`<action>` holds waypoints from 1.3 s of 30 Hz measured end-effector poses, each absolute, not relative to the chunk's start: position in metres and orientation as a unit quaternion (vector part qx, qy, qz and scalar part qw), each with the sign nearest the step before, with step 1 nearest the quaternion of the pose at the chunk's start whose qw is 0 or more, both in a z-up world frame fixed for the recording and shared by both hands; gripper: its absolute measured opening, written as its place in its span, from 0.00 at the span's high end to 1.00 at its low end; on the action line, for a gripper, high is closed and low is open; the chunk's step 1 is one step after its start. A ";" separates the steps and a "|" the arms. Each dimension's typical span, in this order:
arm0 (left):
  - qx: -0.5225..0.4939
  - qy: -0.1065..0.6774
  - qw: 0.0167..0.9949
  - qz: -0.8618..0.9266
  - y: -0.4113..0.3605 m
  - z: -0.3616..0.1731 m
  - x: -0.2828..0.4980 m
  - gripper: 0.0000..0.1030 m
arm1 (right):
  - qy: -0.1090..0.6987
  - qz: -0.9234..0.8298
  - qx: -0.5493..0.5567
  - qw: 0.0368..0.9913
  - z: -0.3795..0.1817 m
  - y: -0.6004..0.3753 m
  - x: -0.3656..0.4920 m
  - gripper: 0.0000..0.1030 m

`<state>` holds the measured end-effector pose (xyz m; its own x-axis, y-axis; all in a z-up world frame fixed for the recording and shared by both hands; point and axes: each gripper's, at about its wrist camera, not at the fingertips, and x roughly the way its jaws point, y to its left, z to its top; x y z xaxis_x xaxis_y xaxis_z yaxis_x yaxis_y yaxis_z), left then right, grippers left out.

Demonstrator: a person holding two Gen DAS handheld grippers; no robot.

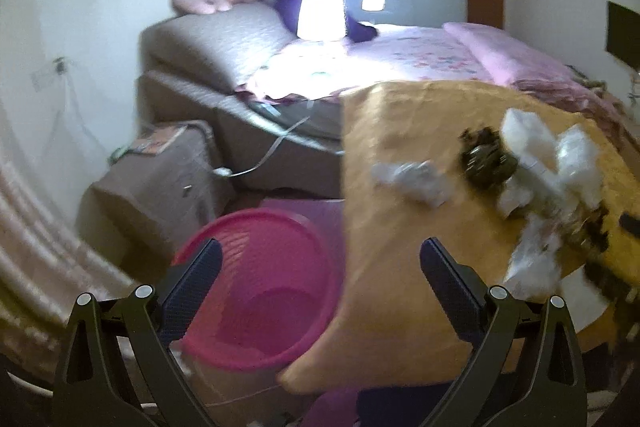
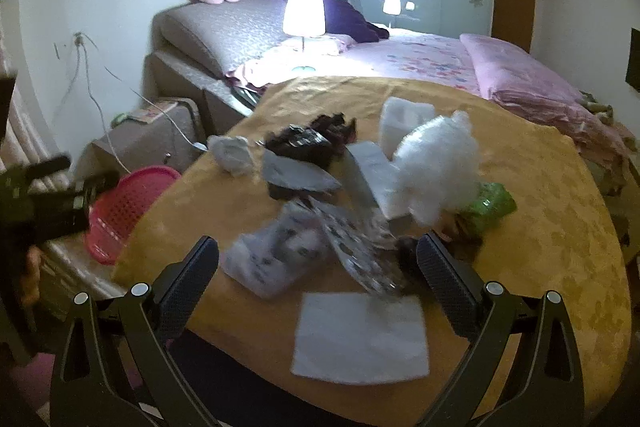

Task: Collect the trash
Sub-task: 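Reach the left tool to the crumpled white tissue and close on it, then grasp the white paper napkin with the right tool while left holds tissue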

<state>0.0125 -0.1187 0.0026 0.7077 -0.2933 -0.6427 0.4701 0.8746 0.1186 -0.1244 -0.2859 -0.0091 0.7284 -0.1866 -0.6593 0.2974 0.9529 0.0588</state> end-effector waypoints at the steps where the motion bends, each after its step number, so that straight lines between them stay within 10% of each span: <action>1: 0.140 0.321 0.912 -0.215 -0.125 0.002 0.016 0.07 | 0.347 -0.132 0.083 0.925 -0.013 -0.290 -0.126 0.07; 14: 0.149 0.361 0.875 -0.285 -0.216 -0.025 0.065 0.09 | 0.364 -0.154 0.120 0.911 -0.031 -0.318 -0.138 0.07; 22: 0.154 0.400 0.854 -0.295 -0.228 -0.045 0.083 0.60 | 0.373 -0.148 0.123 0.908 -0.043 -0.320 -0.134 0.07; 29: 0.146 0.396 0.855 -0.302 -0.224 -0.046 0.084 0.66 | 0.382 -0.146 0.125 0.904 -0.054 -0.326 -0.134 0.07; 39: 0.149 0.383 0.860 -0.302 -0.210 -0.041 0.073 0.67 | 0.396 -0.136 0.089 0.904 -0.061 -0.317 -0.133 0.37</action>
<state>0.0732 -0.2103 -0.0410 0.5245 -0.4054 -0.7487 0.6330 0.7738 0.0244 -0.1333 -0.3175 -0.0607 0.6491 -0.1745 -0.7404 0.3163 0.9471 0.0541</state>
